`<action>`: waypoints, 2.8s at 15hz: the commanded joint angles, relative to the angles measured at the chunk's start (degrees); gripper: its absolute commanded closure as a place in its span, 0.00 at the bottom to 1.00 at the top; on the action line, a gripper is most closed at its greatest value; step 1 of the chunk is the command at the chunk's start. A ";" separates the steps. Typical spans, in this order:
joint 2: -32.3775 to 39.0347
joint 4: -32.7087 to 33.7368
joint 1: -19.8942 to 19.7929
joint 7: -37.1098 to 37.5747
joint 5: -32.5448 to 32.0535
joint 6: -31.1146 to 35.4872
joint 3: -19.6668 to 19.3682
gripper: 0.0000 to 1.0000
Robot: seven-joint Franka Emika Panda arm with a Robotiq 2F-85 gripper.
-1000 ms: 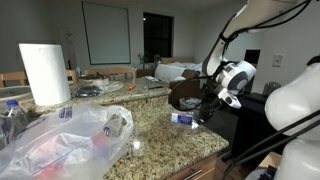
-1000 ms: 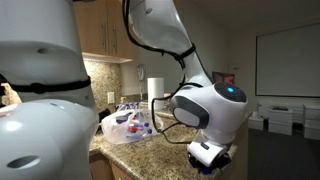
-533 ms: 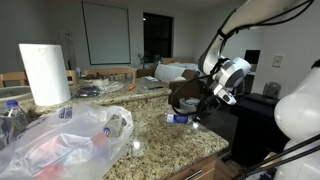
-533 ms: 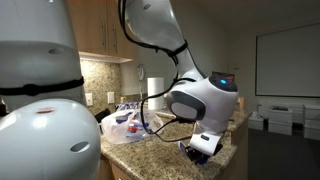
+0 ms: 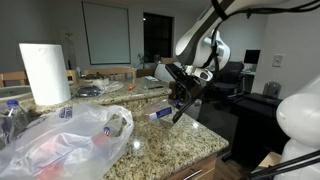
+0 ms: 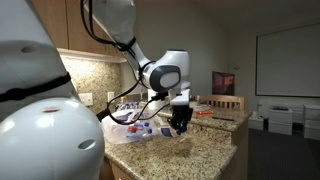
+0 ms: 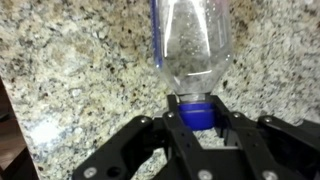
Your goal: Put the empty bottles on the counter in the plastic bag
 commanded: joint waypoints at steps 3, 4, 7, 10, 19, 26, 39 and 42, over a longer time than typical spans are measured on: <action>-0.59 4.91 11.33 15.35 -5.34 2.93 1.97 0.89; 1.47 6.06 12.67 17.70 -5.48 3.96 2.77 0.89; 9.84 9.30 15.12 24.40 -7.74 6.58 5.52 0.89; 18.35 13.25 17.27 29.69 -12.03 6.47 5.50 0.89; 38.88 34.19 27.81 28.08 -15.39 20.12 6.38 0.89; 45.48 44.14 34.24 24.49 -11.34 17.54 2.59 0.27; 13.68 13.43 31.40 26.80 -13.61 7.54 -8.44 0.00; 4.18 8.24 26.78 25.68 -14.71 1.25 -9.37 0.00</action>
